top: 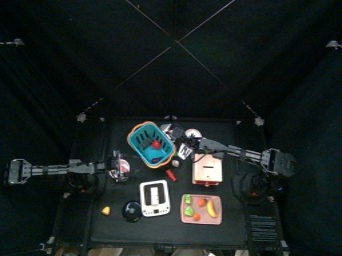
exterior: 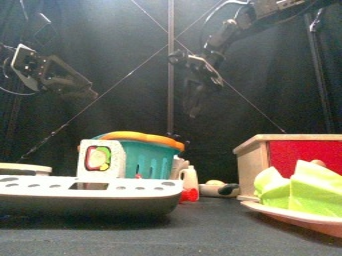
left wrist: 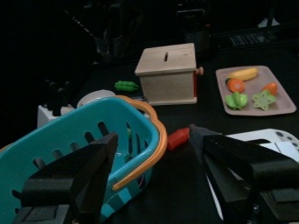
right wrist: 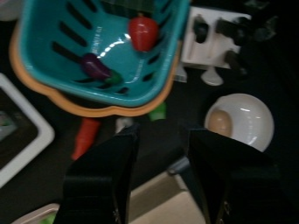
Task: Grab pairing knife
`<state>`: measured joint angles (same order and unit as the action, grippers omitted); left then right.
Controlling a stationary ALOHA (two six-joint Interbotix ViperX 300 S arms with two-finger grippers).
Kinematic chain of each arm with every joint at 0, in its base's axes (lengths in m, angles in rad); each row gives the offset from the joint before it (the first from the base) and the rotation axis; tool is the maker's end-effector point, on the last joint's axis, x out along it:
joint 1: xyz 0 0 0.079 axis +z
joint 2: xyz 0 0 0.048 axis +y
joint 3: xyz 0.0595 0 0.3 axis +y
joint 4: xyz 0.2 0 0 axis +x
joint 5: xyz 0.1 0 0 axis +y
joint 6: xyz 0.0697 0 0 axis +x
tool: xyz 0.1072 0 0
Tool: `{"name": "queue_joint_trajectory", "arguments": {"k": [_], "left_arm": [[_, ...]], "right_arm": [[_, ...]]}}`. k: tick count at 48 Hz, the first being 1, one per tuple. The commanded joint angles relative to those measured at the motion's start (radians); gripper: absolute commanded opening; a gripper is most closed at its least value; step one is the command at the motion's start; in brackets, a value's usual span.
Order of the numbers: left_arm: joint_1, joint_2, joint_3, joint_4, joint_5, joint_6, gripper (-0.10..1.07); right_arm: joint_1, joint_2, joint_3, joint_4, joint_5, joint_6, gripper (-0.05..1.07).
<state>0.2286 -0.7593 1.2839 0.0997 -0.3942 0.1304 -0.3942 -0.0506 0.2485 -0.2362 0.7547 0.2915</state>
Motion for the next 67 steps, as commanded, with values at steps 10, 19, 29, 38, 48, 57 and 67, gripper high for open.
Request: {"name": "queue_joint_trajectory", "arguments": {"k": [10,19,29,38,48,57,67], "left_arm": [[0.008,0.002,-0.014,-0.002,-0.005,0.003,0.98],[0.011,0.002,-0.014,-0.002,-0.003,0.003,0.98],[0.014,0.002,-0.014,-0.002,-0.003,0.003,0.98],[0.017,0.002,-0.012,-0.002,-0.003,0.003,0.98],[0.017,0.003,-0.012,-0.002,-0.003,0.003,0.98],[0.017,0.003,-0.011,-0.002,-0.005,0.003,0.98],[0.017,0.002,-0.011,-0.002,-0.003,0.003,0.98]], "right_arm": [[-0.091,-0.011,0.015,-0.023,-0.129,-0.002,0.78],[-0.127,0.031,0.005,-0.025,-0.173,-0.003,0.78],[-0.140,0.071,-0.014,-0.026,-0.186,-0.006,0.78],[-0.149,0.091,-0.029,-0.041,-0.201,-0.003,0.78],[-0.160,0.124,-0.052,-0.040,-0.204,-0.005,0.78],[-0.176,0.144,-0.061,-0.041,-0.204,-0.005,0.78],[-0.179,0.160,-0.064,-0.040,-0.204,-0.005,0.77]]}}
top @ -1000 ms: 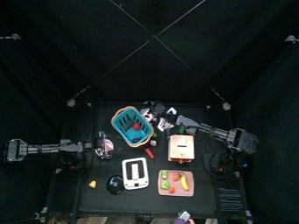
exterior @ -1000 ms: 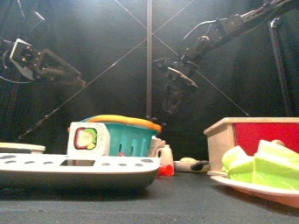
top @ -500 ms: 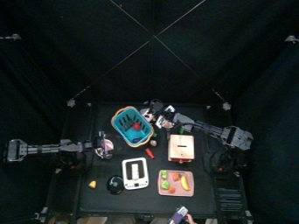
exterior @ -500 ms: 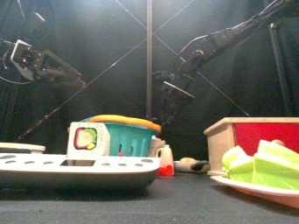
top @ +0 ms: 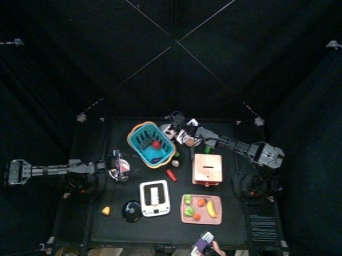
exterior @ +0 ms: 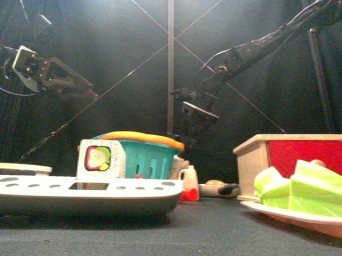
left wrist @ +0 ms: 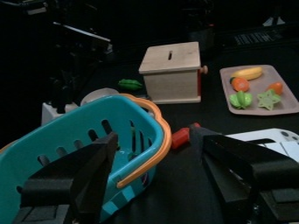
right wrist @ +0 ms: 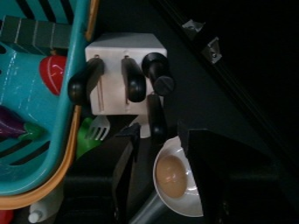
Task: Grab pairing knife
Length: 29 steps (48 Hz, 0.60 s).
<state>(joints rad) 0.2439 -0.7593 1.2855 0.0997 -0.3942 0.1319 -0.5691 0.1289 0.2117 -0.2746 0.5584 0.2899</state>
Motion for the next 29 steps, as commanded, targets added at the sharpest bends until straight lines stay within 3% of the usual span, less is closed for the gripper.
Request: {"name": "queue_joint_trajectory", "arguments": {"k": [1,14,29], "left_arm": [[0.002,0.002,-0.012,-0.002,-0.003,0.002,0.98],[0.002,0.002,-0.012,-0.002,-0.003,0.002,0.98],[0.003,0.003,-0.012,-0.002,-0.003,0.002,0.98]], "right_arm": [[-0.006,-0.020,-0.028,-0.002,-0.008,-0.003,0.77],[-0.005,-0.012,-0.032,-0.002,-0.008,-0.003,0.76],[-0.005,-0.012,-0.035,0.005,-0.002,-0.002,0.58]]}}
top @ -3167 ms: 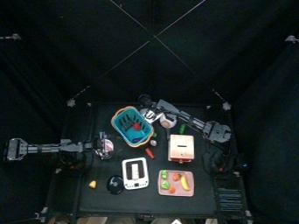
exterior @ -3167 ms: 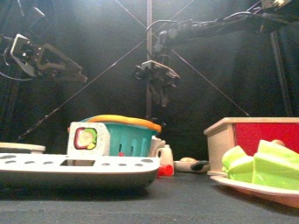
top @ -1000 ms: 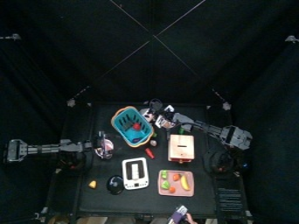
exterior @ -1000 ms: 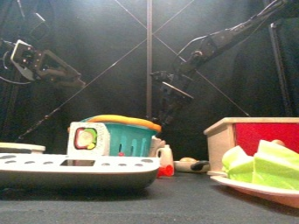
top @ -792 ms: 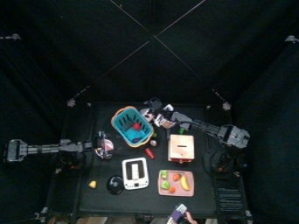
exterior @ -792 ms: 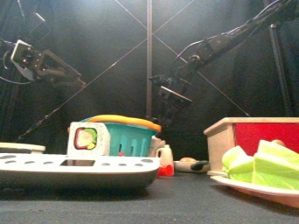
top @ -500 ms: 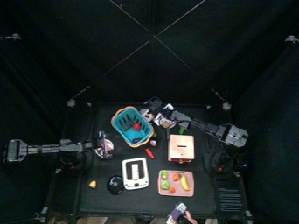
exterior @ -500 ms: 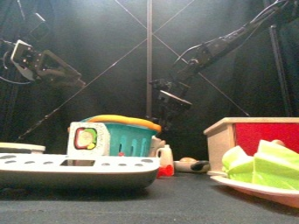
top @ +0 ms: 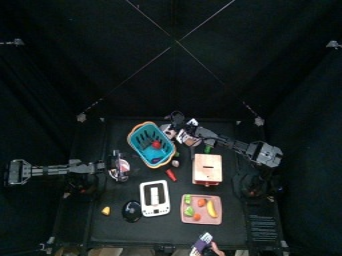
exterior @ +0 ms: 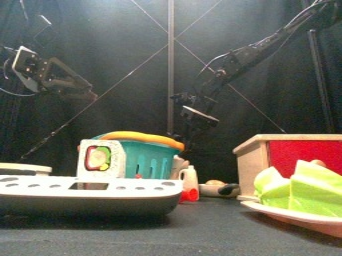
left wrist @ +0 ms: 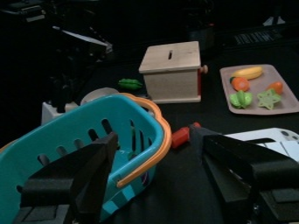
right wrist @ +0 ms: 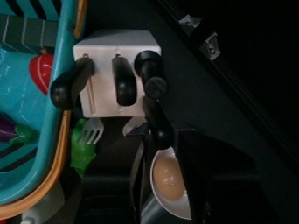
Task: Grab pairing knife
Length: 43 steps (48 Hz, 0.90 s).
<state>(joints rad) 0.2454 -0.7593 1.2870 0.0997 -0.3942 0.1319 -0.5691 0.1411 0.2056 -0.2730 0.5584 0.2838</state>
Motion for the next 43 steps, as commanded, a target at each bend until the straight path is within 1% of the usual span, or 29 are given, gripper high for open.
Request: {"name": "queue_joint_trajectory", "arguments": {"k": [1,8,15,28,43], "left_arm": [[0.000,0.002,-0.014,-0.002,-0.003,0.002,0.98],[0.002,0.002,-0.014,-0.002,-0.003,0.002,0.98],[0.000,0.002,-0.014,-0.003,-0.003,0.002,0.98],[0.000,0.003,-0.014,-0.002,-0.003,0.000,0.98],[0.000,0.002,-0.014,-0.002,-0.005,0.000,0.98]], "right_arm": [[-0.005,-0.023,-0.029,0.003,-0.002,0.005,0.57],[0.000,-0.025,-0.029,0.003,0.005,0.006,0.48],[0.002,-0.026,-0.029,0.008,0.011,0.005,0.44],[0.025,-0.034,-0.031,0.028,0.023,0.005,0.43],[0.028,-0.040,-0.029,0.032,0.028,0.006,0.42]]}}
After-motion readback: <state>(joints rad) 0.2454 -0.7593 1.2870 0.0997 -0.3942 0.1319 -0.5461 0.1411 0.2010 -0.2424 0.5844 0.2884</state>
